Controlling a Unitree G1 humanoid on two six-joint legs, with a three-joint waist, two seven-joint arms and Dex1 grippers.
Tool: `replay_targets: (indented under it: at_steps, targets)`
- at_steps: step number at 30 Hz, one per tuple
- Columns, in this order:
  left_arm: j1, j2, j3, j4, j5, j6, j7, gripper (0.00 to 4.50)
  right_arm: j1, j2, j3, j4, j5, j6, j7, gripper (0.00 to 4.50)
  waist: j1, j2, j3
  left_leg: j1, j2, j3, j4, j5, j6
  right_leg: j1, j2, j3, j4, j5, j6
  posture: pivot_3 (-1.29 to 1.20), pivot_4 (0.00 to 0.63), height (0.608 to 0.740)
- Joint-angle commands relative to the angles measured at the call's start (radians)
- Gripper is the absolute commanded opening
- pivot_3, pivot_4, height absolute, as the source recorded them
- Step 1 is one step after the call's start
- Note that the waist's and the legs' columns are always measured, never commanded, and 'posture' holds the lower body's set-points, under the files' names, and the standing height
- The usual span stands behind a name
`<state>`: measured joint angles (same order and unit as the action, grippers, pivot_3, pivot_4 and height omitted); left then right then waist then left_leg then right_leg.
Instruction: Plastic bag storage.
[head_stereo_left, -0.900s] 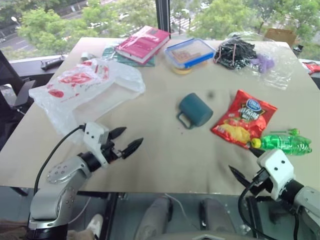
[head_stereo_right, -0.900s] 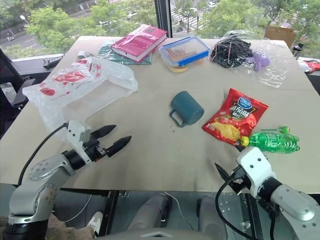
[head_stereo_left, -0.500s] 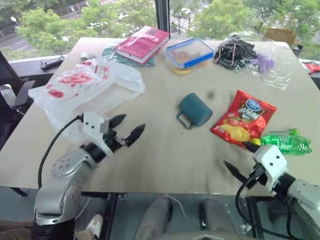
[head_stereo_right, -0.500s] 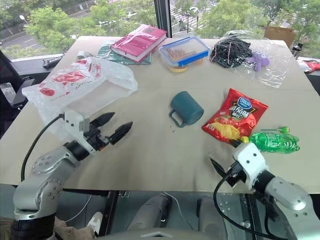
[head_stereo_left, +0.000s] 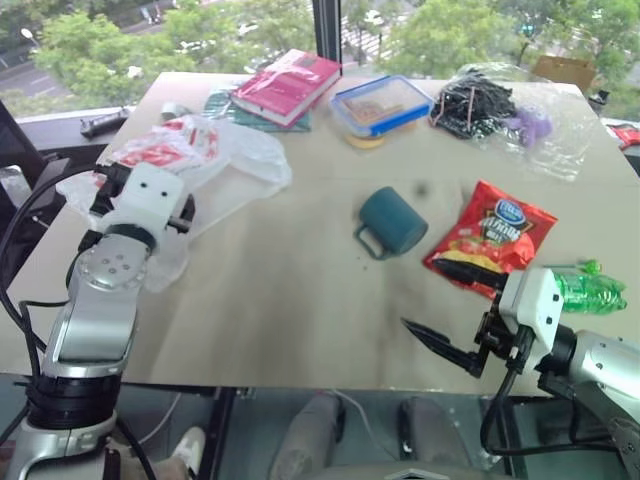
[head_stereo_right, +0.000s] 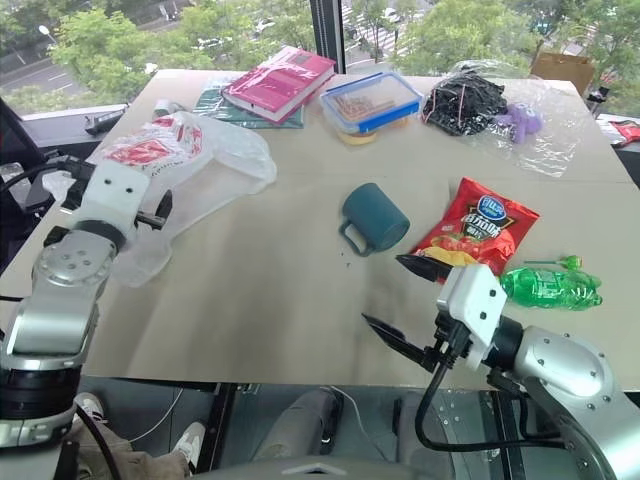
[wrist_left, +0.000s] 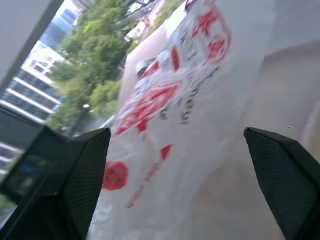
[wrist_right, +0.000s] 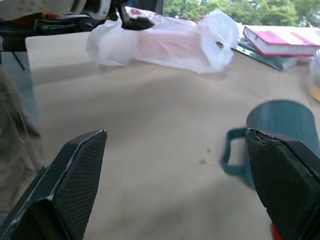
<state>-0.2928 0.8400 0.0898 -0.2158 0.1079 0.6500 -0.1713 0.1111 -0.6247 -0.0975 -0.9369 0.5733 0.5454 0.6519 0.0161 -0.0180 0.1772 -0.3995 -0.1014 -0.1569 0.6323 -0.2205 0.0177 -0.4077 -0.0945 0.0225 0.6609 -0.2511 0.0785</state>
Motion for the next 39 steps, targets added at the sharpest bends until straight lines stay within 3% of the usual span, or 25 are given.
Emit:
replay_targets:
  at_steps: [1,8,12,19,24,27,30,34,39]
  targets:
    - [-0.086,0.015,-0.083,0.121,0.079,-0.025,-0.034,4.43,-0.040,-0.009,0.001,-0.011,0.026,0.009,-0.020,4.50,-0.001,0.000,0.000,0.000,0.000,0.000,0.000,0.000,0.000,0.000,0.000,0.000,0.000,0.000,0.000,0.00,0.150,0.740]
    - [-0.285,-0.031,-0.226,0.440,0.178,-0.142,-0.059,4.43,-0.072,-0.012,0.018,-0.013,0.024,0.022,-0.048,4.50,-0.004,-0.001,0.000,-0.001,0.000,0.000,0.000,0.000,0.000,0.000,0.000,0.000,0.000,0.000,0.000,0.00,0.150,0.740]
    - [-0.344,-0.019,-0.235,0.590,0.208,-0.233,-0.045,3.29,-0.072,-0.010,0.024,-0.017,0.020,0.025,-0.067,4.50,-0.009,-0.002,0.000,-0.002,0.000,0.001,0.000,0.000,0.000,-0.002,0.000,0.001,0.001,0.000,0.000,0.00,0.150,0.740]
    - [-0.392,-0.021,-0.150,0.681,0.109,-0.346,-0.135,0.02,-0.050,-0.003,0.029,-0.013,-0.003,0.010,-0.089,4.50,-0.007,-0.002,0.000,-0.002,0.000,0.001,0.001,0.000,0.000,-0.002,0.000,0.001,0.001,0.000,0.000,0.00,0.150,0.740]
    - [-0.332,-0.024,-0.035,0.490,-0.109,-0.209,-0.377,0.02,-0.039,-0.001,0.035,-0.007,-0.025,-0.003,-0.095,4.50,-0.008,-0.002,-0.001,-0.002,0.000,0.001,0.001,0.000,0.000,-0.002,-0.001,0.001,0.001,0.000,0.000,0.00,0.150,0.740]
    - [-0.319,-0.036,0.016,0.351,-0.269,-0.007,-0.504,0.02,-0.038,-0.004,0.040,-0.001,-0.036,-0.011,-0.094,4.50,-0.011,-0.002,-0.001,-0.002,0.000,0.001,0.002,0.000,0.000,-0.002,-0.001,0.001,0.002,0.000,0.000,0.00,0.150,0.740]
    - [-0.324,-0.052,0.071,0.180,-0.525,0.342,-0.622,0.02,-0.048,-0.003,0.053,0.010,-0.061,-0.015,-0.099,4.50,-0.016,-0.002,-0.001,-0.002,0.000,0.000,0.002,0.000,0.001,-0.002,0.000,0.000,0.002,0.000,0.000,0.00,0.150,0.740]
    - [-0.385,-0.124,0.174,0.111,-0.676,0.586,-0.563,0.02,-0.066,-0.001,0.068,0.023,-0.090,0.001,-0.122,4.50,-0.027,-0.002,-0.001,-0.002,0.000,0.000,0.004,0.000,0.000,-0.001,0.000,0.000,0.003,0.000,0.000,0.00,0.150,0.740]
    - [-0.432,-0.163,0.213,0.114,-0.689,0.642,-0.460,0.02,-0.137,0.009,0.106,0.086,-0.192,0.037,-0.204,4.50,-0.039,-0.002,-0.001,0.000,0.001,0.002,0.004,0.002,-0.003,-0.001,0.002,0.003,0.004,0.000,0.000,0.00,0.150,0.740]
